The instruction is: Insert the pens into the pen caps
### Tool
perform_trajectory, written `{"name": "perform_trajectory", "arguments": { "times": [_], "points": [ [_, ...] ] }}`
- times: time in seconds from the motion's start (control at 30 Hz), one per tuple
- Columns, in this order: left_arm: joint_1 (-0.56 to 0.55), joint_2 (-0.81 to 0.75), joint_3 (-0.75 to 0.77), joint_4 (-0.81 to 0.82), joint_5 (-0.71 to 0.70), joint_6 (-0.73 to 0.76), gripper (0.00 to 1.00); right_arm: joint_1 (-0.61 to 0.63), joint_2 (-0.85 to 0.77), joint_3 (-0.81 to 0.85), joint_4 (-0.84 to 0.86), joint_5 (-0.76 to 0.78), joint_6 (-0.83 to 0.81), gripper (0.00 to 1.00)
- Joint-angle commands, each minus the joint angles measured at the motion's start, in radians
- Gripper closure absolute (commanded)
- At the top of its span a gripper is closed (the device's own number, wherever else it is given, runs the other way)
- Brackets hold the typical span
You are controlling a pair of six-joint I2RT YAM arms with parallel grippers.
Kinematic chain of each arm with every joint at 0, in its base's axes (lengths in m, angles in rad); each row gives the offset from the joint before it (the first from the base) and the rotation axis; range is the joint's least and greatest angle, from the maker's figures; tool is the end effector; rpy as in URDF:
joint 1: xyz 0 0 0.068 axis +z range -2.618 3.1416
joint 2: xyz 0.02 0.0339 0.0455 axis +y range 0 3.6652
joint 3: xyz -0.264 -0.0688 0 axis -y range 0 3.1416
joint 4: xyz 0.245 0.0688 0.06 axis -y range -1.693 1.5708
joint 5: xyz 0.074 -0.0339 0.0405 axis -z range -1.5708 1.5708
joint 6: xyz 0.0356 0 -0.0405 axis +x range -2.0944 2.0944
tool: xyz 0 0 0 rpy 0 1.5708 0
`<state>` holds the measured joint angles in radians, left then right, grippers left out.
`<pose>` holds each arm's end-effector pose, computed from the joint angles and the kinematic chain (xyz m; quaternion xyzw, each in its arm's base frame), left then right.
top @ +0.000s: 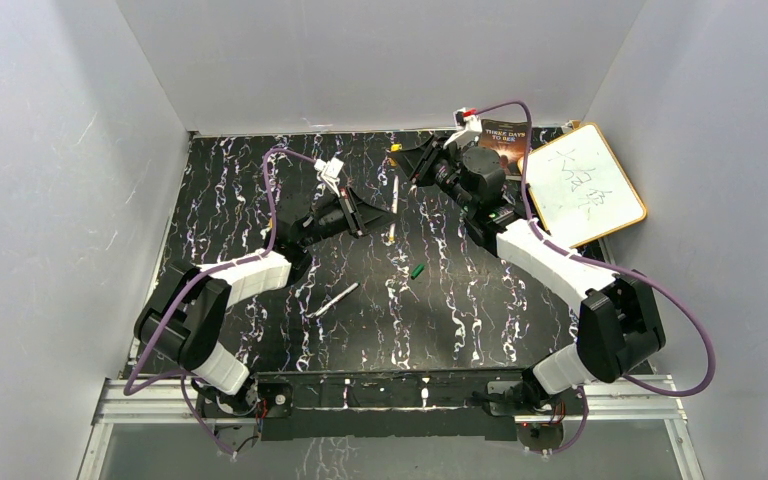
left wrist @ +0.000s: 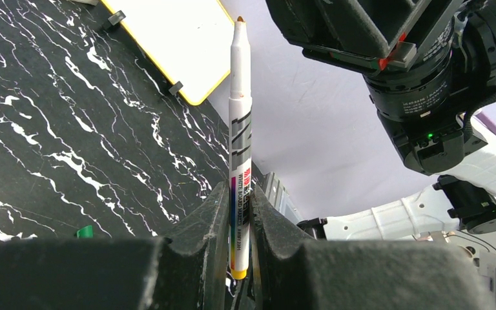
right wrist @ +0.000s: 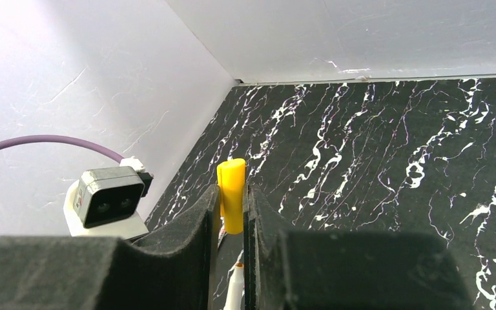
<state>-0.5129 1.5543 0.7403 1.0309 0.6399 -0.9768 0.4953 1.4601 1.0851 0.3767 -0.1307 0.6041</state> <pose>0.2750 -0.1793 0.2626 0.1019 0.6351 -0.6464 0.4104 0.3058 0.1705 0.3422 -0.0078 0.7065 0.4083 0.5781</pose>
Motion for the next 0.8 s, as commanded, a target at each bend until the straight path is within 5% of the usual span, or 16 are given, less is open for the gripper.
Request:
{"name": "perform_trajectory", "arguments": {
  "times": [0.0, 0.77],
  "points": [
    [-0.003, -0.053, 0.038, 0.006, 0.008, 0.044, 1.00, -0.004, -0.037, 0.006, 0.049, 0.003, -0.007, 1.00],
    [-0.001, -0.057, 0.059, -0.011, -0.002, 0.072, 1.00, -0.004, -0.085, -0.054, 0.027, 0.015, -0.012, 1.00]
  ]
}}
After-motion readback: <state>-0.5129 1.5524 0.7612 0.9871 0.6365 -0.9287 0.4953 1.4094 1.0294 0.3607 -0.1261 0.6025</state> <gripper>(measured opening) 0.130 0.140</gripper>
